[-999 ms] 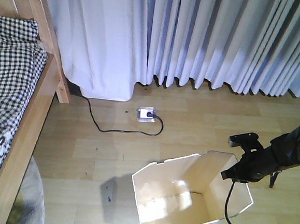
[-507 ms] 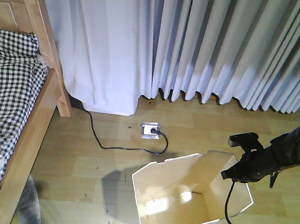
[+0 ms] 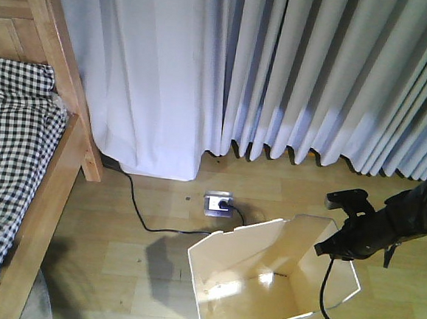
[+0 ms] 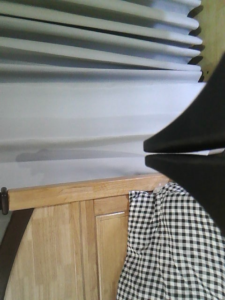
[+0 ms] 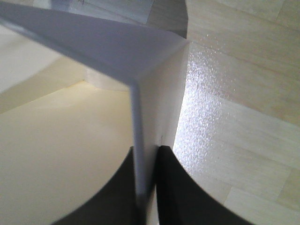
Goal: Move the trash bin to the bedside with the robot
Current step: 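Carry the bin with the right gripper up beside the bed frame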
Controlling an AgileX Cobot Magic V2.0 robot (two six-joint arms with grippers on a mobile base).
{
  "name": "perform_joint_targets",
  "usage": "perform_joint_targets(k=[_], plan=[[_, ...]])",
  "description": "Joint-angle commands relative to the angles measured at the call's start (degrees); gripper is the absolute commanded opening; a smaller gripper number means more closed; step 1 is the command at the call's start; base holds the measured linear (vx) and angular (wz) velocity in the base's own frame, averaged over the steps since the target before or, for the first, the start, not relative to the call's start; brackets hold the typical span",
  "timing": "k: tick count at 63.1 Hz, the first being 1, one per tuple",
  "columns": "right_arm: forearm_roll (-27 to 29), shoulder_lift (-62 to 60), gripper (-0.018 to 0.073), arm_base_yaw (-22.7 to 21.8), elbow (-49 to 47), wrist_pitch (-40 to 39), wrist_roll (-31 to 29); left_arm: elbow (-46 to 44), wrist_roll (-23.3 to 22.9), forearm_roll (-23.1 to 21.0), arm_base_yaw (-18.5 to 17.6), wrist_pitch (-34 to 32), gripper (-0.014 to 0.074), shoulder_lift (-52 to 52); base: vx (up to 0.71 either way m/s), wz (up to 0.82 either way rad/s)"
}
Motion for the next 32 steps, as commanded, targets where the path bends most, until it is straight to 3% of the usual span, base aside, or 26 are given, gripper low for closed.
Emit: perform_joint_targets(k=[1,32], plan=[[1.4,-4.2,-0.0006,-0.1,-0.7,6.6,0.4,-1.2,-0.3,-0.3,-0.1,-4.1,-0.0006,-0.3,0.14,0.03],[1.4,-4.2,-0.0006,-0.1,-0.7,6.6,0.4,-1.2,-0.3,-0.3,-0.1,-4.1,-0.0006,-0.3,0.1,0.03]])
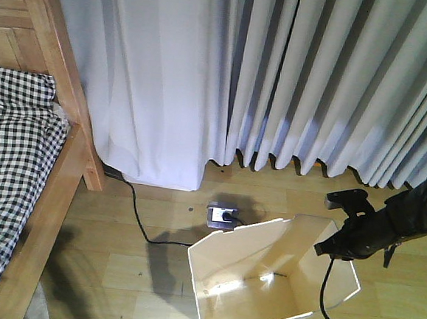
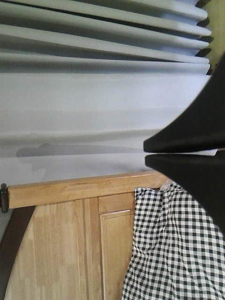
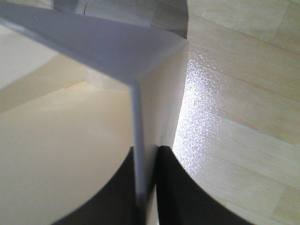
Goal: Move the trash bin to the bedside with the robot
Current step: 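Carry the bin with the right gripper up beside the bed frame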
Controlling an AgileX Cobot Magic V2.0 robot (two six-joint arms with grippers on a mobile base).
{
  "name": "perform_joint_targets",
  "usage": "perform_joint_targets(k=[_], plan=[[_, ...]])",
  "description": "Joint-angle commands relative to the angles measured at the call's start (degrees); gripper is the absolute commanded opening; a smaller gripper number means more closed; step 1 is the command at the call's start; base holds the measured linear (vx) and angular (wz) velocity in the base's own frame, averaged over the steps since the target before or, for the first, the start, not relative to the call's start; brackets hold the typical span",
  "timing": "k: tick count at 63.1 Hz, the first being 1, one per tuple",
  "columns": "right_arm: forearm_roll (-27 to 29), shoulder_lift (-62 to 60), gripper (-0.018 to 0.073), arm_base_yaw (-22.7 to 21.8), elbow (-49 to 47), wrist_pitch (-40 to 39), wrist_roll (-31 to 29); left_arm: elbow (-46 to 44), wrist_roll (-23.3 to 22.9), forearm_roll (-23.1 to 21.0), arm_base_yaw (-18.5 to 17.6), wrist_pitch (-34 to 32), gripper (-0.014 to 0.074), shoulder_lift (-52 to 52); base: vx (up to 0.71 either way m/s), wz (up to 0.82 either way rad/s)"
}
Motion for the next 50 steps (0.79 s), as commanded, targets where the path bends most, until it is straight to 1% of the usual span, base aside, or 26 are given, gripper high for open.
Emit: perform_joint_targets(k=[1,32,37,44,50], plan=[[1.3,-4.2,-0.0006,-0.1,-0.7,6.5,0.4,-1.2,-0.3,-0.3,-0.1,-4.1,-0.0006,-0.3,0.04,0.01],[1.4,-4.1,-0.0006,-0.1,-0.7,5.9,0.4,-1.2,-0.3,-0.3,-0.1,-4.1,-0.0006,-0.3,0.01,0.0],[1.5,-4.3,-0.0005,-0.1,-0.8,6.8,4.6,-1.2,-0.3,-0.3,-0.1,-4.1,-0.0006,-0.3,0.0,0.0],[1.1,-3.6,-0.0003,-0.1,-2.3,6.0,6.9,-1.2,-0.3,-0.3,-0.1,-4.1,-0.0006,-0.3,0.0,0.0],[1.1,-3.6,-0.0003,-0.1,-3.5,5.3,7.1,-1.2,-0.3,-0.3,-0.1,-4.1,-0.0006,-0.3,0.0,0.0]])
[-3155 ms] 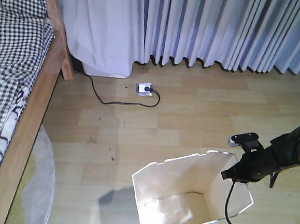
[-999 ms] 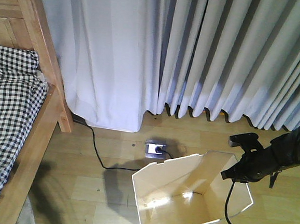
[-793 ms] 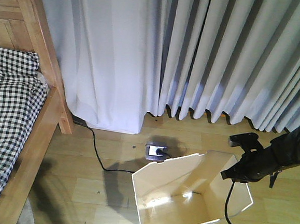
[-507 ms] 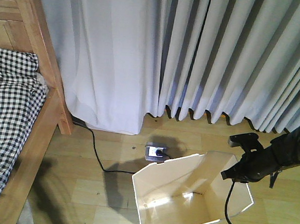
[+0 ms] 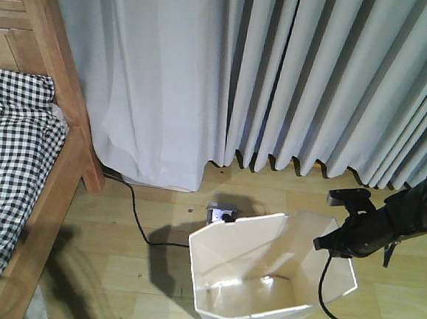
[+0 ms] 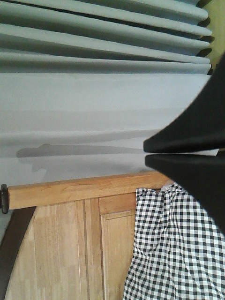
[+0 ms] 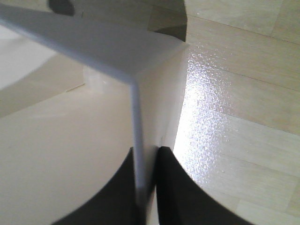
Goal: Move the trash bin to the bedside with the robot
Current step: 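Carry the bin with the right gripper up beside the bed frame, then lower the bin to the floor and open the right gripper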
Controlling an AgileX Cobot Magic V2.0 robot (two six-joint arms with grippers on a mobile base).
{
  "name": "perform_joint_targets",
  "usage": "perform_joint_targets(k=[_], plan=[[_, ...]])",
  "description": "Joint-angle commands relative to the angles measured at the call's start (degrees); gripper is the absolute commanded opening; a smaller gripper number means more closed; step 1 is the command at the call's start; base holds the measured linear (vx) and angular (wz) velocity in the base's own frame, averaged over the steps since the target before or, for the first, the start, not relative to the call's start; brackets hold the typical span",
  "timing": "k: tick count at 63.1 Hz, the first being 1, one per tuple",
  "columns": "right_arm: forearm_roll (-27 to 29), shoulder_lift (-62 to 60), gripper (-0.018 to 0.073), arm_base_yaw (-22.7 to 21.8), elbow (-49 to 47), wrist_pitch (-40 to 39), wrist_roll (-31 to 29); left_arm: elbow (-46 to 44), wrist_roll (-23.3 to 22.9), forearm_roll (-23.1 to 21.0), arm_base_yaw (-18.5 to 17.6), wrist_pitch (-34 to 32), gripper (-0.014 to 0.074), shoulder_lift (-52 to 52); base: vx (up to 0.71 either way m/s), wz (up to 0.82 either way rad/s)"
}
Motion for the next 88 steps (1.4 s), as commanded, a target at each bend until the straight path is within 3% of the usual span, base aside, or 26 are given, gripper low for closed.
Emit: perform_joint_targets(k=[1,31,45,58,76,88], plan=[[1.2,-3.9,-0.0003,-0.1,-2.3,5.2,1.6,-1.2,-0.3,-0.3,-0.1,-4.1,-0.0006,-0.3,0.0,0.0],[1.0,2.7,-0.0002,-2.9,-10.9,5.0,6.8,-1.2,-0.3,-0.3,-0.1,-4.1,-0.0006,-0.3,0.0,0.0],[-4.0,9.4,-0.0002,-1.2,-16.3,4.6,7.0,-1.2,-0.3,-0.3,-0.1,-4.1,-0.0006,-0.3,0.0,0.0],[-4.3,18.6,-0.0002,0.0,-24.6,5.7,16.5,-1.2,-0.3,-0.3,-0.1,-4.1,-0.0006,-0.3,0.0,0.0],[-7.2,27.4,0.0,0.0,-36.2,9.9,18.0,-1.2,-0.3,-0.3,-0.1,-4.1,-0.0006,-0.3,0.0,0.0],[-8.7,32.6,0.0007,0.0,-42.5,11.5,22.4,-1.2,-0.3,-0.3,-0.1,-4.1,-0.0006,-0.3,0.0,0.0]])
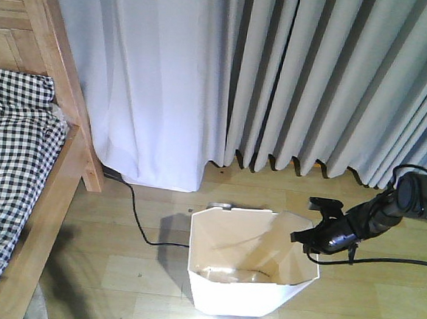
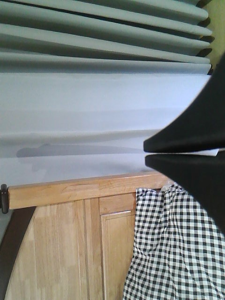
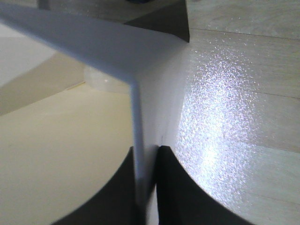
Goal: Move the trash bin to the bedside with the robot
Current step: 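Lower the bin to the floor and open the right gripper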
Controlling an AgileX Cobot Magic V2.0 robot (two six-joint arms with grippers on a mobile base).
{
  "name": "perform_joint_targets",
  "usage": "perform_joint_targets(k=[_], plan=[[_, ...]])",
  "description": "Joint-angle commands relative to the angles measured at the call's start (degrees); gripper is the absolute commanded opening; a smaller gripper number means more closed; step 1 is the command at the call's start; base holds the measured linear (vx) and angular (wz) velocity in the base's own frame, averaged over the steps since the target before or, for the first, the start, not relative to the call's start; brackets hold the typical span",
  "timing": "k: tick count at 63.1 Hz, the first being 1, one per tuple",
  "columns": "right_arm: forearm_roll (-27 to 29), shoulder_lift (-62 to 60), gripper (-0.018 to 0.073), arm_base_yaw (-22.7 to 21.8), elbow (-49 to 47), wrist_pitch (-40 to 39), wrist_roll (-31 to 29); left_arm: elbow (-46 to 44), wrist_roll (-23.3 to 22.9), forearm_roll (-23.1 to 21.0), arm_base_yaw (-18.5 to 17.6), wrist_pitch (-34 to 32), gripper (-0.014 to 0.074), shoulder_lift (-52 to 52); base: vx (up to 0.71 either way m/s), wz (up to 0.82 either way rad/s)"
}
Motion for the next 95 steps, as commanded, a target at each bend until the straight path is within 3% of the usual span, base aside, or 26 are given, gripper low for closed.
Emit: perform_joint_targets(k=[1,25,54,88,95], plan=[[0.3,-1.9,0.0008,-0.1,-4.0,7.0,3.4,-1.2,-0.3,-0.3,-0.1,-4.1,-0.0006,-0.3,0.0,0.0],[-12.4,4.4,0.0093,-0.1,-14.6,11.6,16.0,-1.2,-0.3,-0.3,-0.1,-4.1,-0.0006,-0.3,0.0,0.0],[-16.6,4.1,0.0447,-0.1,-15.6,8.7,17.2,-1.2,-0.3,-0.3,-0.1,-4.1,-0.0006,-0.3,0.0,0.0],[-16.9,0.3,0.0456,-0.1,-14.5,11.2,17.7,-1.2,-0.3,-0.3,-0.1,-4.1,-0.0006,-0.3,0.0,0.0],[-13.3,-4.2,0.0456,-0.1,-6.5,3.3,17.6,-1.2,-0.3,-0.3,-0.1,-4.1,-0.0006,-0.3,0.0,0.0]])
